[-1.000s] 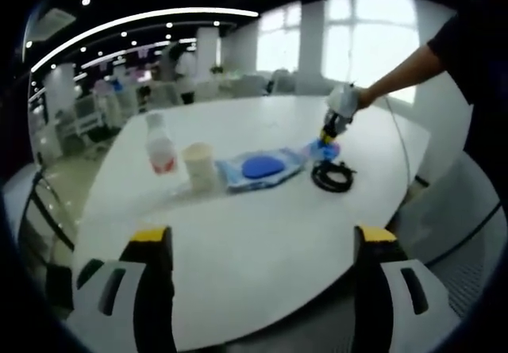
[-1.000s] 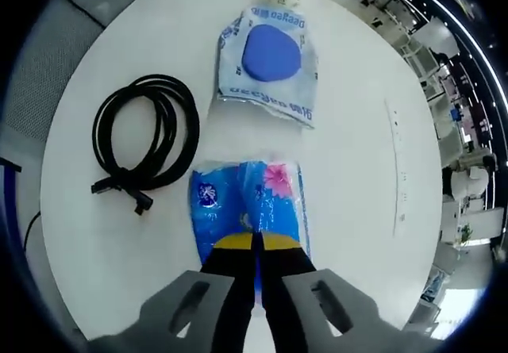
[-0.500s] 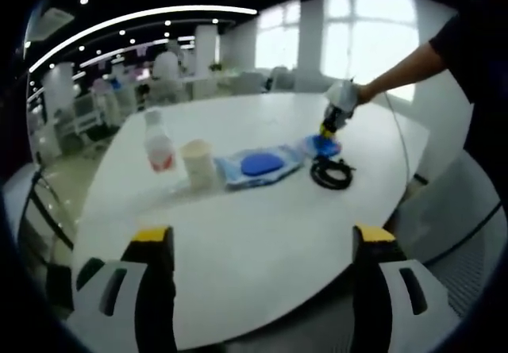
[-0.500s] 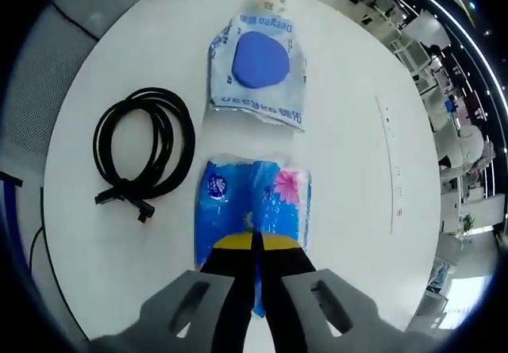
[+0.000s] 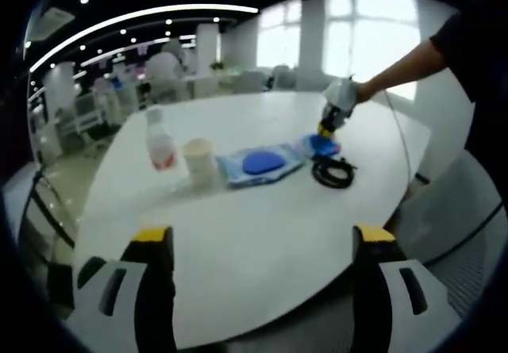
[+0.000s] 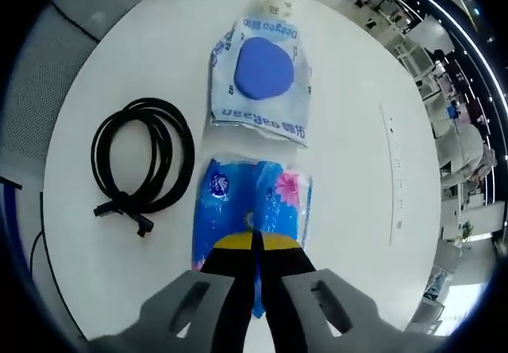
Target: Arrange the tabletop items into an orderly group along one side of the table until the central work area is clear of visible clutter.
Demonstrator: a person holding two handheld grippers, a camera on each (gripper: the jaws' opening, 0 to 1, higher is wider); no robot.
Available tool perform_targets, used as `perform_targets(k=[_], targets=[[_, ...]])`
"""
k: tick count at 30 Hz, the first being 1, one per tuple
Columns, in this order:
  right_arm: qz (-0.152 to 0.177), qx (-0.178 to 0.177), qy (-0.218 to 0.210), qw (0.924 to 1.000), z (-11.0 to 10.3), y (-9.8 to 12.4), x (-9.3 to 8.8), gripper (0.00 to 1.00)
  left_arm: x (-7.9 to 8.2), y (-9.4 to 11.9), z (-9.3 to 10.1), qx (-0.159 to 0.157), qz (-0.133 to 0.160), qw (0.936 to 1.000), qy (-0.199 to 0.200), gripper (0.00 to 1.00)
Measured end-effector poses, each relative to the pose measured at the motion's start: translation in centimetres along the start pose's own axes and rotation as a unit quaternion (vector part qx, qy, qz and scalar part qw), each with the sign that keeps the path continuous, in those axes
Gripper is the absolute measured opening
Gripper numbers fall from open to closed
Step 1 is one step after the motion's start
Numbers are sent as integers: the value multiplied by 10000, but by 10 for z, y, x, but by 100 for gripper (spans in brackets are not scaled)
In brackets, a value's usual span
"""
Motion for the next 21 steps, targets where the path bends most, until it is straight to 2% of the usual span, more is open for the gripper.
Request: perform_targets(k=[6, 21], targets=[[5, 46, 109, 9999, -2, -5, 4, 0, 0, 0, -1, 24, 6, 10000, 1, 90], [-44, -54, -79, 9999, -1, -7, 3, 1, -1, 0, -1, -8, -23, 10000, -9, 89]])
Point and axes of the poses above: the point that each gripper's makers call its tool centre point, and the gripper's own axes: y roughly backward along the fingers, z roughly to its right, x roughly out of its top, the point moved 5 cm from there along y, roughly backward along the fingers, and after that the axes turned 6 degrees about y, right-handed, at the moved point
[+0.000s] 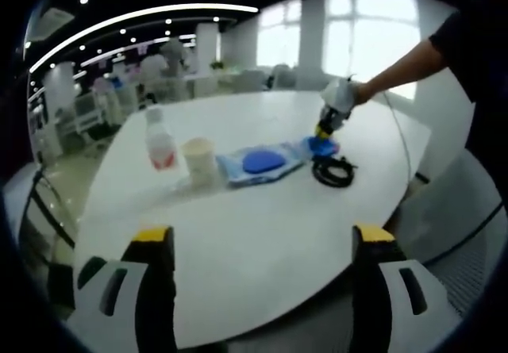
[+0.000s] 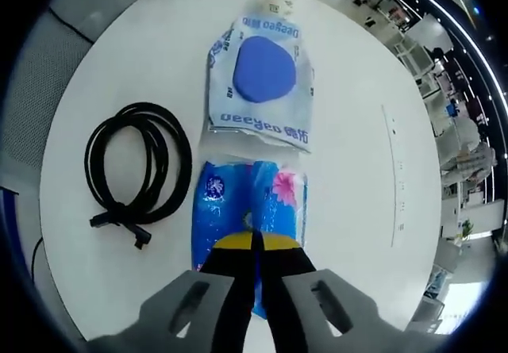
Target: Arrange the tabletop items into an orderly group along one side of the table until the central work area is clear of visible clutter.
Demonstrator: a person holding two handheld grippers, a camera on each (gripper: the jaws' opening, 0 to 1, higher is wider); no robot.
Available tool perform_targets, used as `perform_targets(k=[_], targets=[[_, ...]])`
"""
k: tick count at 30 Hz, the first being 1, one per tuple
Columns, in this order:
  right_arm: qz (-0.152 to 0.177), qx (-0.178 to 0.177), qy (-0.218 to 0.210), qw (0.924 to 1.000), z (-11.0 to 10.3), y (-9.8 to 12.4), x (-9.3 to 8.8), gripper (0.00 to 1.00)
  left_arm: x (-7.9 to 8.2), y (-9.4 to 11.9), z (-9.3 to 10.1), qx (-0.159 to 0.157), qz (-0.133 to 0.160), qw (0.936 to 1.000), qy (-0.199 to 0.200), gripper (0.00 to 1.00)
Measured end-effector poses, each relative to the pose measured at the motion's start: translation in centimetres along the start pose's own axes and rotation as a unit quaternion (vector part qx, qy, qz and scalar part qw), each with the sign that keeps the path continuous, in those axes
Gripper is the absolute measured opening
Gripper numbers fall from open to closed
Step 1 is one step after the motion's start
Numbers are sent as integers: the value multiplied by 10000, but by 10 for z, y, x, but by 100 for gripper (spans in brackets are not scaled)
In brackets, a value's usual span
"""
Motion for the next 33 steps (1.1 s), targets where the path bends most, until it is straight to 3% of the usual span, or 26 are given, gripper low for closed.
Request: perform_targets(k=[4, 9, 17, 20, 25, 30, 33], targets=[[-26, -132, -6, 9999, 0, -1, 1, 16, 0, 0, 0, 9, 12, 10000, -16, 89], [44, -301, -45, 9995, -1, 5, 3, 20, 3, 1, -3, 98, 134, 9999, -40, 92], [423, -981, -1090, 9883, 2, 23, 5, 34, 6, 1, -4, 194, 213, 9993, -234, 99], [591, -1223, -1762, 9749, -3, 29, 4, 41, 7, 1, -4, 190, 234, 9993, -239, 100], [729, -1623, -2367, 9551, -14, 39, 1, 47, 7, 1, -5, 237, 225, 9991, -251, 100], [1043, -1883, -3042, 9280, -32, 45, 6, 53, 9, 3, -8, 314, 293, 9988, -243, 100], [1100, -1929, -3160, 9224, -44, 48, 10, 56, 10, 3, -8, 307, 318, 9986, -277, 100]])
Point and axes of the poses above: the point that each gripper's makers call its tool centre point, and the gripper's own axes: y roughly backward along the fingers, z roughly to its right, x roughly out of its top, the point moved 5 cm from there along y, roughly backward along the fingers, and after that the axes turned 6 degrees about y, right-handed, at the moved point
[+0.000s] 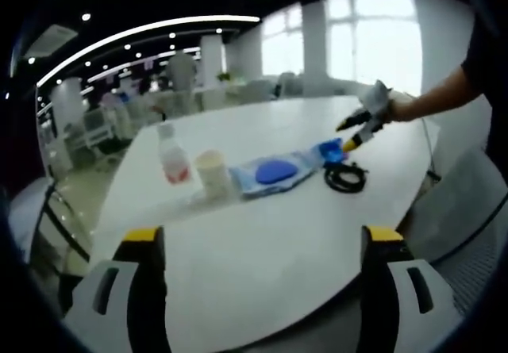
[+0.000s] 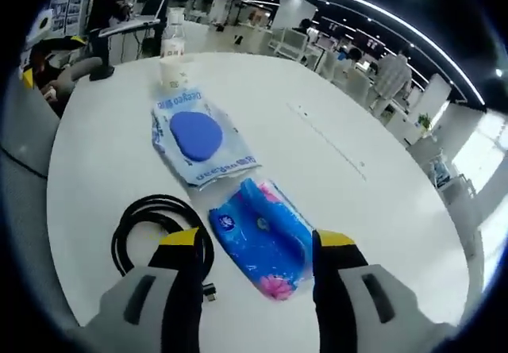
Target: Arrange the tabletop items into an orderly group along one side of the table until the central work area is clear of visible clutter.
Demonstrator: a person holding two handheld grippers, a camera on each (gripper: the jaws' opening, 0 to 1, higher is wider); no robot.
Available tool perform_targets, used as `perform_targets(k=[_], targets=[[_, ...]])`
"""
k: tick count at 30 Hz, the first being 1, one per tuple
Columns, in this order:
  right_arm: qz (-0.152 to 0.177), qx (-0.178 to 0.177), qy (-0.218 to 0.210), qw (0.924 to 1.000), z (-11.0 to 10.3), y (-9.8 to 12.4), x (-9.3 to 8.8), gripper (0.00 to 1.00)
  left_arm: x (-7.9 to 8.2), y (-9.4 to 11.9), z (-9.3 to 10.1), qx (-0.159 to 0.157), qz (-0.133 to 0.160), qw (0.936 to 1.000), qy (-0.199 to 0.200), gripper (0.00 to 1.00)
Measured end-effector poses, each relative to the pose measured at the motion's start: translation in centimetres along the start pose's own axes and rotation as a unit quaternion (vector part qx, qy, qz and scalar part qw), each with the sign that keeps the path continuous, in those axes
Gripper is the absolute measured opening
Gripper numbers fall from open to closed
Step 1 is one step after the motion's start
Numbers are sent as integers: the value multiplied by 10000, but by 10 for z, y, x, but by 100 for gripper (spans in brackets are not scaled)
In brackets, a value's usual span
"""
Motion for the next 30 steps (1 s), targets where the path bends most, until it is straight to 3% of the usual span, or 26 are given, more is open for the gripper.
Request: perform_targets(k=[8, 21, 30], targets=[[83, -330, -667, 9972, -24, 14, -7, 56, 1, 1, -2, -7, 88, 9999, 47, 100], [-1, -954, -1761, 9797, -43, 25, -27, 51, -1, 1, -1, -78, 57, 9999, 46, 100], [-284, -895, -2415, 9658, -58, 18, -43, 36, -1, 0, 0, -128, 69, 9999, 39, 99]])
Point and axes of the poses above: the point that each gripper's makers call its tool centre point, and the gripper's own axes: y roughly backward along the fingers, z roughly to its right, x roughly out of its top, the point moved 5 cm from there along y, roughly backward along the fingers, and after that the axes turned 6 degrees about y, right-handed, at the moved point
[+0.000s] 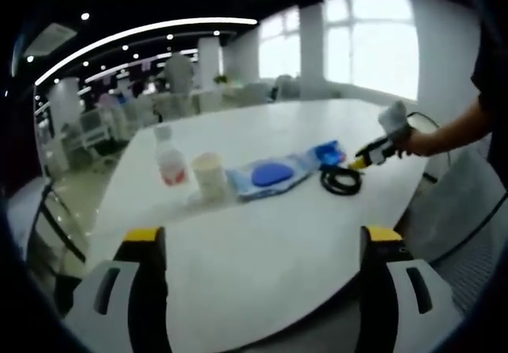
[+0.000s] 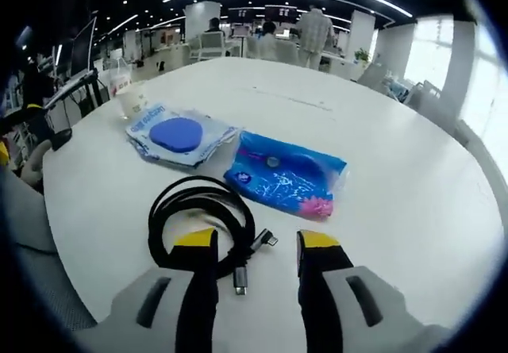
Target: Arrange the tabletop items into an orderly group along one side of the table until the central work area is clear of visible clutter.
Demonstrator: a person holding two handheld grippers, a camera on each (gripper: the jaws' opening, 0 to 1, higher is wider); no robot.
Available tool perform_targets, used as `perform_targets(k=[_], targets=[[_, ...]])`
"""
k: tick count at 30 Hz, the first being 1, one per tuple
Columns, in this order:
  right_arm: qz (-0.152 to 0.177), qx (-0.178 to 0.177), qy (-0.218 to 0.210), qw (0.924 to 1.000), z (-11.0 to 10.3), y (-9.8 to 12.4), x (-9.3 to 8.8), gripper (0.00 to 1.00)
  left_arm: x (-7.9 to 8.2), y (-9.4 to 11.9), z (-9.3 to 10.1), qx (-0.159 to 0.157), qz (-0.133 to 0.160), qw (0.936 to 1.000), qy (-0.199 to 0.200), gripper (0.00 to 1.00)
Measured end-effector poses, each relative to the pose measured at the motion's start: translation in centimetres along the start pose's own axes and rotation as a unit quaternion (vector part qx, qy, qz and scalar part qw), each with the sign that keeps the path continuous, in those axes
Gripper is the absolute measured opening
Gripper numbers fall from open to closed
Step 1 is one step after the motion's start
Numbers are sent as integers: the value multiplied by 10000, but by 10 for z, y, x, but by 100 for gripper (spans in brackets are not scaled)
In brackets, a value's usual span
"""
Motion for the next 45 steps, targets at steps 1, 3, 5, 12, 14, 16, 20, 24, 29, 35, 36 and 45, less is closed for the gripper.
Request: perform_targets(k=[1, 3, 5, 12, 14, 16, 20, 24, 29, 35, 36, 45], targets=[[-33, 0, -60, 10000, -1, 0, -1, 33, 0, 0, 0, 1, 0, 10000, 7, 98], [-85, -35, -263, 9996, -1, 0, -4, 27, 0, 0, 0, 0, -6, 10000, 23, 98], [-112, -33, -518, 9986, -1, 0, -7, 23, 0, 0, 0, -5, -6, 10000, 30, 98], [-296, 151, -830, 9960, -8, -9, -12, 16, -1, -1, 1, -35, 3, 10000, 58, 96], [-426, 239, -891, 9948, -11, -11, -15, 15, 0, -1, 2, -42, 10, 10000, 57, 96], [-415, 222, -918, 9947, -10, -12, -14, 16, -1, -1, 2, -44, -25, 10000, 42, 95], [-473, 243, -976, 9938, -10, -15, -11, 15, -1, 0, 3, -52, -23, 10000, 39, 95], [-500, 276, -876, 9945, -12, -17, -8, 14, 0, 0, 3, -30, -14, 10000, 43, 95], [-504, 304, -822, 9949, -14, -21, -3, 12, 0, 0, 3, -23, -19, 10000, 35, 95], [-497, 342, -739, 9954, -17, -24, 2, 11, 0, 0, 3, -14, -44, 10000, 23, 94], [-496, 347, -733, 9955, -17, -25, 2, 11, 0, 0, 3, -17, -50, 10000, 14, 94], [-376, 416, -635, 9964, -18, -21, 4, 12, -2, -1, 2, -26, -77, 10000, 23, 93]])
Point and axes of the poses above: the point that each gripper's makers call its tool centre point, and the gripper's own axes: y roughly backward along the fingers, z roughly to its right, x roughly out of its top, the point moved 5 cm from there along y, roughly backward along the fingers, and after that the axes turned 6 degrees about y, right-handed, at the moved point
